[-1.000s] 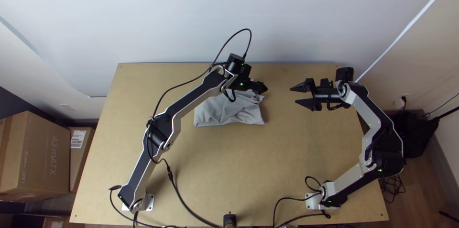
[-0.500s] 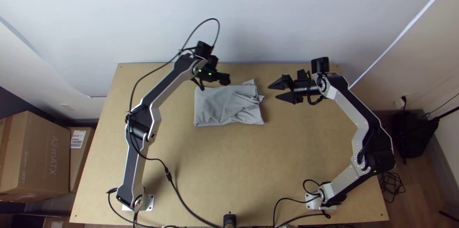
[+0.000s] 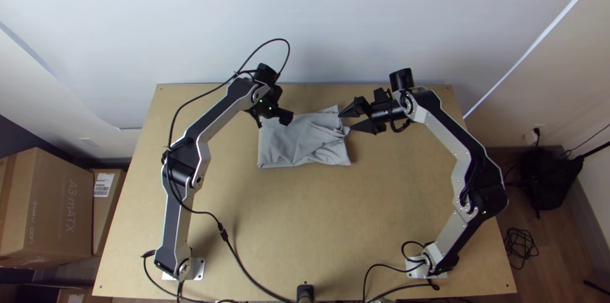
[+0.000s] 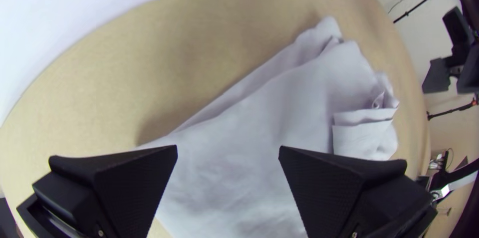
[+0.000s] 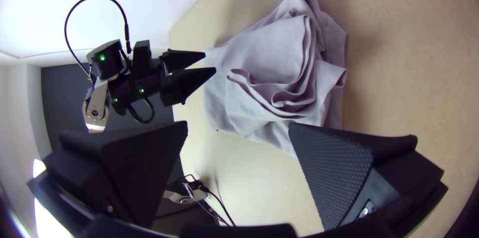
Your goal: Fold the t-shirt
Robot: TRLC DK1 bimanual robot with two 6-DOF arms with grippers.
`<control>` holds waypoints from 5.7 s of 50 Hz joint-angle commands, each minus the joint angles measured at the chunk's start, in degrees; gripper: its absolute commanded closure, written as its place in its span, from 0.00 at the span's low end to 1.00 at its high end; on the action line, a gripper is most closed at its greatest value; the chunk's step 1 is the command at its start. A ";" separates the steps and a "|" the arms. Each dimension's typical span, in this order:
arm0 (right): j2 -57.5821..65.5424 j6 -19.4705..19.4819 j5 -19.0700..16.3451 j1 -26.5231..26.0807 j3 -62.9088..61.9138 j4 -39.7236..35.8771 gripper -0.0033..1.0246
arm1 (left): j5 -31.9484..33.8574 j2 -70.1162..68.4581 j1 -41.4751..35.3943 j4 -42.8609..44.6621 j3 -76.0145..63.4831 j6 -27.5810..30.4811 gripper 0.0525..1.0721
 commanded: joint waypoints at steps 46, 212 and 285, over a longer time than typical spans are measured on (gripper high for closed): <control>4.69 0.49 -0.13 -7.34 0.61 -0.97 0.09 | 2.18 -10.22 -19.01 -5.10 -4.03 -1.12 0.05; 27.54 3.66 8.57 -3.91 18.63 7.11 0.98 | 2.45 -37.20 18.26 -12.49 -12.20 3.62 0.05; -29.50 -15.42 28.52 -46.45 -13.98 26.62 0.05 | 4.03 -53.73 26.34 -2.29 -20.47 0.72 0.05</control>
